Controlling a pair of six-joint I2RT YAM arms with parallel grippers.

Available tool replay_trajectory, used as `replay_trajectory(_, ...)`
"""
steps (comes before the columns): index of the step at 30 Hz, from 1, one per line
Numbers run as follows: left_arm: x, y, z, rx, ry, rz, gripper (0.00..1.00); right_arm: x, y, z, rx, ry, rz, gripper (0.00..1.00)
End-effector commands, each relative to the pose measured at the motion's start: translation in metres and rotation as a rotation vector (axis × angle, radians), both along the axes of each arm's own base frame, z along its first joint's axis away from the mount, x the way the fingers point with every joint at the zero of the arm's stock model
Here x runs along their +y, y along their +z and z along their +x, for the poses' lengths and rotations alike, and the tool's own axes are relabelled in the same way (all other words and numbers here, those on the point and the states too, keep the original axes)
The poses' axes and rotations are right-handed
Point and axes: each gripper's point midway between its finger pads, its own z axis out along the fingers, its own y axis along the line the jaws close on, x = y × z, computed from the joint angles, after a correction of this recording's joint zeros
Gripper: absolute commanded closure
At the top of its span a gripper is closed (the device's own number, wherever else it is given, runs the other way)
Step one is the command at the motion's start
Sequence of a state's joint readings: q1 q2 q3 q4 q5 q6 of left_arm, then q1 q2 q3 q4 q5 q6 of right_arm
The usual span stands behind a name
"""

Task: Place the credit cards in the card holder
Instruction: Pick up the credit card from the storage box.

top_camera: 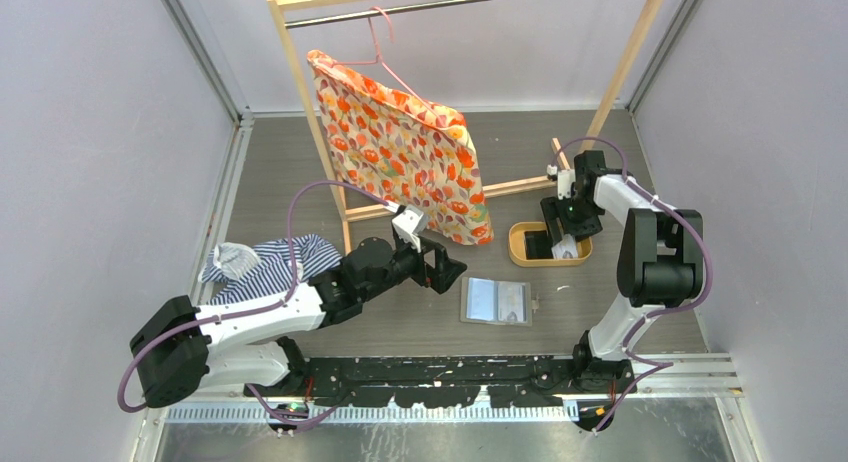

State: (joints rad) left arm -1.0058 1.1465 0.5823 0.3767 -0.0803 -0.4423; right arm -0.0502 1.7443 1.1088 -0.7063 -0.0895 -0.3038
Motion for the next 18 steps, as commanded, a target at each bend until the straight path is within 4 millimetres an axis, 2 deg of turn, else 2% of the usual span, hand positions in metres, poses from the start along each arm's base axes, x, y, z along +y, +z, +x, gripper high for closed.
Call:
replay_trajectory(1, -0.006, 0.020, 0.001, -0.017, -0.011, -0.072, 0.07, -0.016, -0.008, 0.013, -0.022, 0.014, -0.079, 0.33)
replay_trajectory(3, -0.006, 0.020, 0.001, -0.015, -0.011, -0.074, 0.08, -0.017, -0.006, 0.017, -0.029, 0.025, -0.083, 0.37)
replay_trajectory(6, -0.003, 0.019, -0.001, -0.010, -0.008, -0.070, 0.08, -0.011, 0.002, 0.022, -0.057, 0.033, -0.050, 0.37)
replay_trajectory(11, 0.000, 0.016, -0.001, -0.004, 0.004, -0.068, 0.08, -0.003, 0.012, 0.020, -0.087, 0.050, -0.007, 0.38)
replay_trajectory(18, -0.004, 0.013, -0.002, 0.014, -0.006, -0.075, 0.08, -0.003, 0.020, 0.017, -0.112, 0.058, -0.013, 0.41)
